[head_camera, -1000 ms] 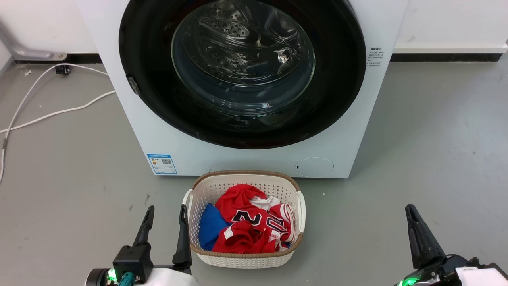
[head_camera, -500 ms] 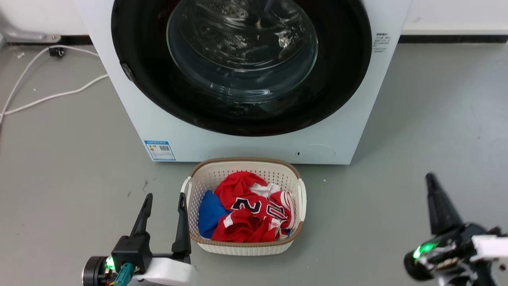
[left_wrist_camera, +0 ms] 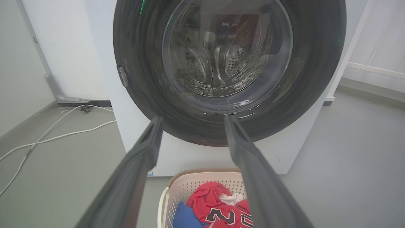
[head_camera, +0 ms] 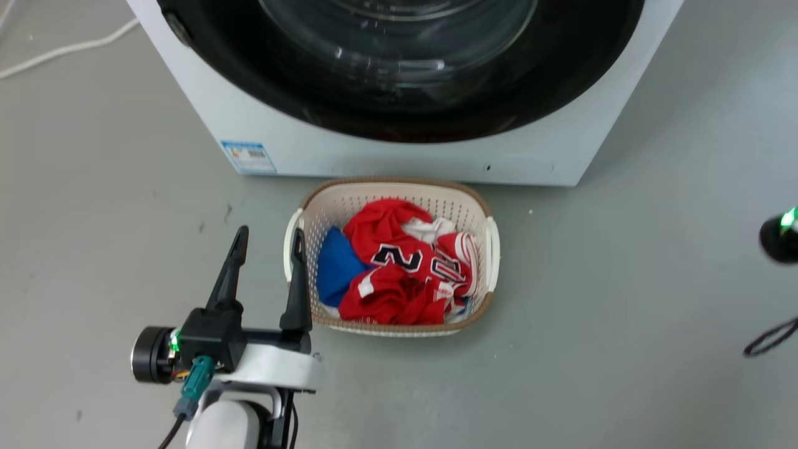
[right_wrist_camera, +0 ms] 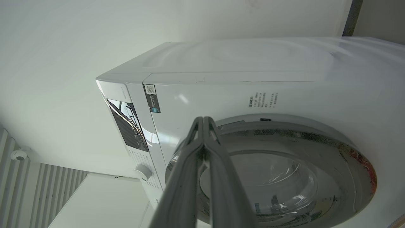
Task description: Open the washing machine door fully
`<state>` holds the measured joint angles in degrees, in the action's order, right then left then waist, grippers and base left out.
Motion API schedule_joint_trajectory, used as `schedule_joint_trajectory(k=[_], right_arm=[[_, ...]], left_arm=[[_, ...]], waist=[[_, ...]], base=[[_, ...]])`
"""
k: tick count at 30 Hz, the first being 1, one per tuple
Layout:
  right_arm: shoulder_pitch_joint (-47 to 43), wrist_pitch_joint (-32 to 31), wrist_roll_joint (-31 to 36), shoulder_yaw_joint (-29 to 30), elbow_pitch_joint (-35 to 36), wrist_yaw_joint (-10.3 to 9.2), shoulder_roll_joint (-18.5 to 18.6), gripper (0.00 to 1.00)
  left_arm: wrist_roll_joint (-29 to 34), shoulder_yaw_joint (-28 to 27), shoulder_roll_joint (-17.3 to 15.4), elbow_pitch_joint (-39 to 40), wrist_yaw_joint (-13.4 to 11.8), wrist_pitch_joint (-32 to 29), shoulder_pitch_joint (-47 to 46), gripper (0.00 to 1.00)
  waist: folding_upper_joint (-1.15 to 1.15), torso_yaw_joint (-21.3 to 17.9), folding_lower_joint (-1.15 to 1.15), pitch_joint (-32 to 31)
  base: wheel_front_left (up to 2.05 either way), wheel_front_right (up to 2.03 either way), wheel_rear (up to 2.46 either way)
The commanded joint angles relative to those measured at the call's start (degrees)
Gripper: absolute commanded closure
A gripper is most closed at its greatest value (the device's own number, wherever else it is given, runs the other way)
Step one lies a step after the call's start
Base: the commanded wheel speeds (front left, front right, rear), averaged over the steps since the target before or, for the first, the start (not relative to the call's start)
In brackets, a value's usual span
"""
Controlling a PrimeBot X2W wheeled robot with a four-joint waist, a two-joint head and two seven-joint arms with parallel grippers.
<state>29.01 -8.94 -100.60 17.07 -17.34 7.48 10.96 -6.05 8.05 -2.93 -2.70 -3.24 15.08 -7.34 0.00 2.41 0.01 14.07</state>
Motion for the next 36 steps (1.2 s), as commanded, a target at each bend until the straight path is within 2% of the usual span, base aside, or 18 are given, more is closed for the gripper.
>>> schedule_joint_trajectory(k=[1,11,20,30,36], right_arm=[[4.7,-0.4,0.9,0.3,-2.0,0.02,1.2,1.0],[20.5,-5.6,4.6,-3.4,-8.1,0.02,6.1,1.0],[31.9,-9.6,10.4,-10.1,-14.5,0.02,8.6,1.0],[38.2,-12.1,14.4,-14.7,-18.1,0.02,10.1,1.0],[38.8,-14.6,14.5,-16.6,-18.1,0.02,9.5,1.0]], left_arm=[[0.2,0.2,0.1,0.5,0.1,0.1,-1.8,0.0],[-0.3,1.6,0.1,1.8,-0.1,0.1,-6.7,0.0],[-0.8,1.3,0.1,2.3,0.2,0.1,-9.6,0.0],[-1.7,2.0,0.1,2.4,-0.5,0.1,-10.4,0.0],[-2.0,1.7,0.1,2.0,-0.7,0.1,-10.2,0.0]], waist=[[0.0,1.2,-0.01,4.2],[0.0,2.4,-0.01,11.6],[0.0,3.4,-0.01,15.8],[0.0,4.9,-0.01,18.4],[0.0,4.9,-0.01,18.7]], base=[[0.0,0.0,0.0],[0.0,0.0,0.0],[0.0,0.0,0.0],[0.0,0.0,0.0],[0.0,0.0,0.0]])
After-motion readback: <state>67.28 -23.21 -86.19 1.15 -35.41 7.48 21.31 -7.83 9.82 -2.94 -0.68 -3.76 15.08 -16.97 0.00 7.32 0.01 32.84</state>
